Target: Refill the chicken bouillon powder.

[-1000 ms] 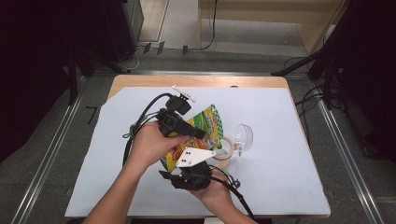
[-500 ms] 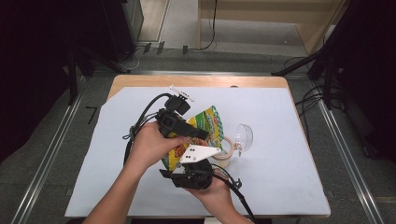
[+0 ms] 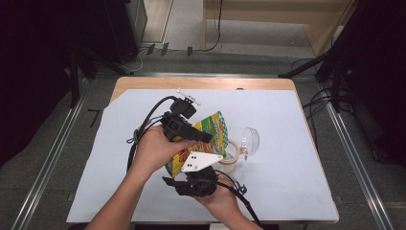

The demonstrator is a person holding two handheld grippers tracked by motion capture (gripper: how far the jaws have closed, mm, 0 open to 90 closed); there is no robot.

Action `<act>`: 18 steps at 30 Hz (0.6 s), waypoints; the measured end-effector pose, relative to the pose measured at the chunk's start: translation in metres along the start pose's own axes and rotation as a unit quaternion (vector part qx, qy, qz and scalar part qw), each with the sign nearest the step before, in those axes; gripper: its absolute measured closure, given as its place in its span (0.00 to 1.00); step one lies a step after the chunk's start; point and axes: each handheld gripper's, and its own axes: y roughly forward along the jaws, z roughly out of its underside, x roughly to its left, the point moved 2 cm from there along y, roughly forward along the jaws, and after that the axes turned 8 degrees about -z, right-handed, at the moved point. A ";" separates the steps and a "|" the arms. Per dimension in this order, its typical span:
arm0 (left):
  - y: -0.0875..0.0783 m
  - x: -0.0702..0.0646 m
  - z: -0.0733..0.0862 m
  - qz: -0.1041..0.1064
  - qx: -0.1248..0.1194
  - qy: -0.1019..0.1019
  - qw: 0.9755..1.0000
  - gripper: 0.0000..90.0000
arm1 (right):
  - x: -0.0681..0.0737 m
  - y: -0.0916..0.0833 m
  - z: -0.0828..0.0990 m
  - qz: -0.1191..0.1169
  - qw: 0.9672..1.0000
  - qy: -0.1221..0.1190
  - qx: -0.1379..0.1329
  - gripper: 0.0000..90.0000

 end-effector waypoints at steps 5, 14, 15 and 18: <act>0.001 -0.001 -0.001 0.000 -0.005 0.003 1.000 0.81 | -0.001 -0.001 0.001 0.008 1.000 -0.002 0.000 0.69; 0.001 0.001 -0.001 0.009 -0.009 -0.002 1.000 0.78 | -0.002 -0.001 0.001 0.005 1.000 0.008 -0.001 0.70; 0.001 0.001 -0.001 0.010 -0.009 -0.003 1.000 0.77 | -0.003 -0.002 0.001 0.006 1.000 0.006 -0.003 0.70; 0.000 0.000 -0.001 0.012 -0.013 -0.002 1.000 0.74 | -0.004 -0.002 0.001 0.006 1.000 0.009 -0.004 0.70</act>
